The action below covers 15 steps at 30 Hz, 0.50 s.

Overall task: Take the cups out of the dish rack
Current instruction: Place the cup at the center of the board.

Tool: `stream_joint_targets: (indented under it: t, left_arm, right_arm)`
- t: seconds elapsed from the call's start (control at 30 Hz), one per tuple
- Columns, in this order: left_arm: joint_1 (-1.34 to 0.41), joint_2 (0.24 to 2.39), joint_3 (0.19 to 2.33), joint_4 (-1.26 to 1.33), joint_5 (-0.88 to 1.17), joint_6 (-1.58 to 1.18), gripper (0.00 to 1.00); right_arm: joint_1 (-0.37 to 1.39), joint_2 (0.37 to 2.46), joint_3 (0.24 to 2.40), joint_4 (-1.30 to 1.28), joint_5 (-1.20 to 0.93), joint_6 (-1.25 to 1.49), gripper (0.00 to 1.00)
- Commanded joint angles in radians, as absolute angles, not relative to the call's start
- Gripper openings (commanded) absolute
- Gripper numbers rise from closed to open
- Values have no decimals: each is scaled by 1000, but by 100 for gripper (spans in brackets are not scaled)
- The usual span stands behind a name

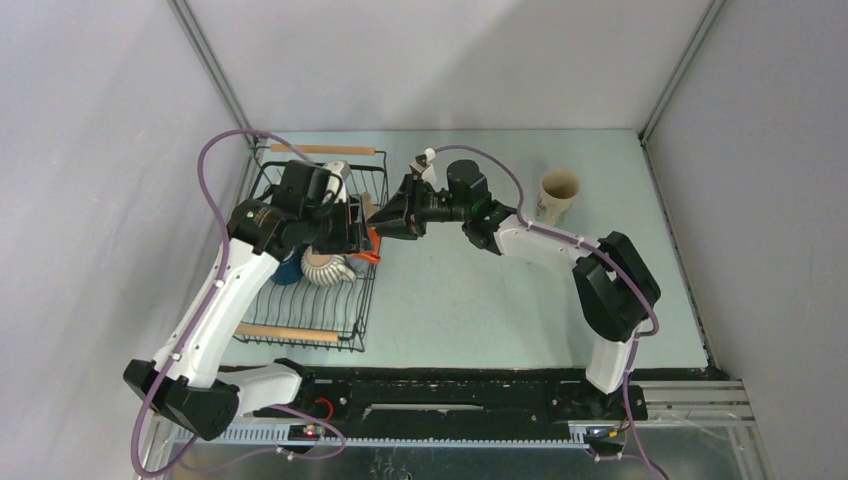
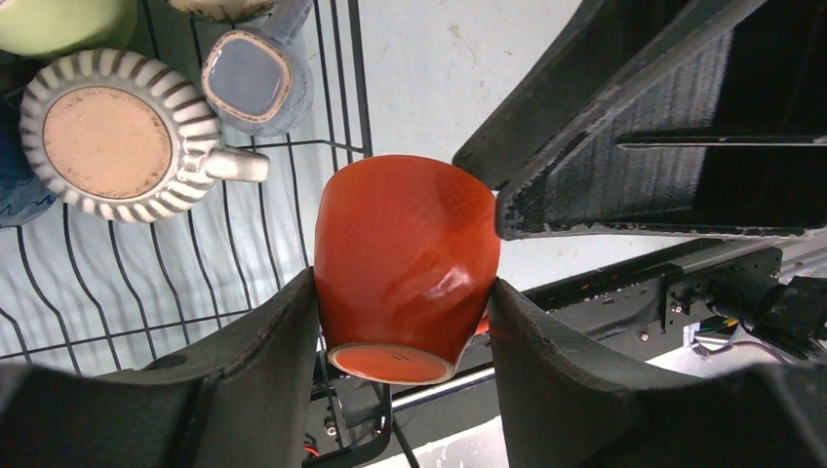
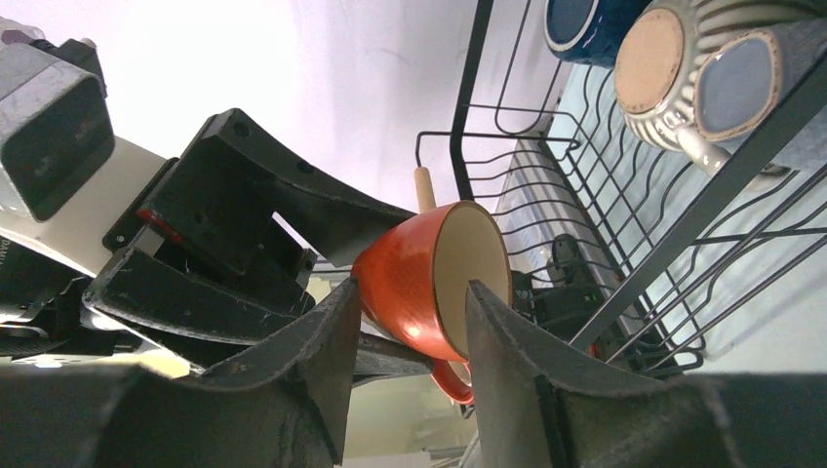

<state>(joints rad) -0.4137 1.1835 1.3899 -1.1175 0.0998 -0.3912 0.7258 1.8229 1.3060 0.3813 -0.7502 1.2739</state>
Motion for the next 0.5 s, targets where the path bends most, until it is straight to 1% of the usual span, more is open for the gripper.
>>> stream_joint_targets:
  t: [0.0,0.17,0.37,0.47]
  left_arm:
    - [-426,1159,1443,-1061,135,-381,27]
    - [-432,1165,1437,-1049,143,-381,27]
    - [-439,1173,1423,-1026,155,-383,27]
    - [-440,1174,1414,-1013,162,-385,27]
  right_arm:
    - [738,1842,1319,472,-793,1336,51]
    - [741,1853,1293,553,-811,1399,49]
    - [741,1877,1249,717,-841,1523,43]
    - [741,1878,1237,746,-846,1548,41]
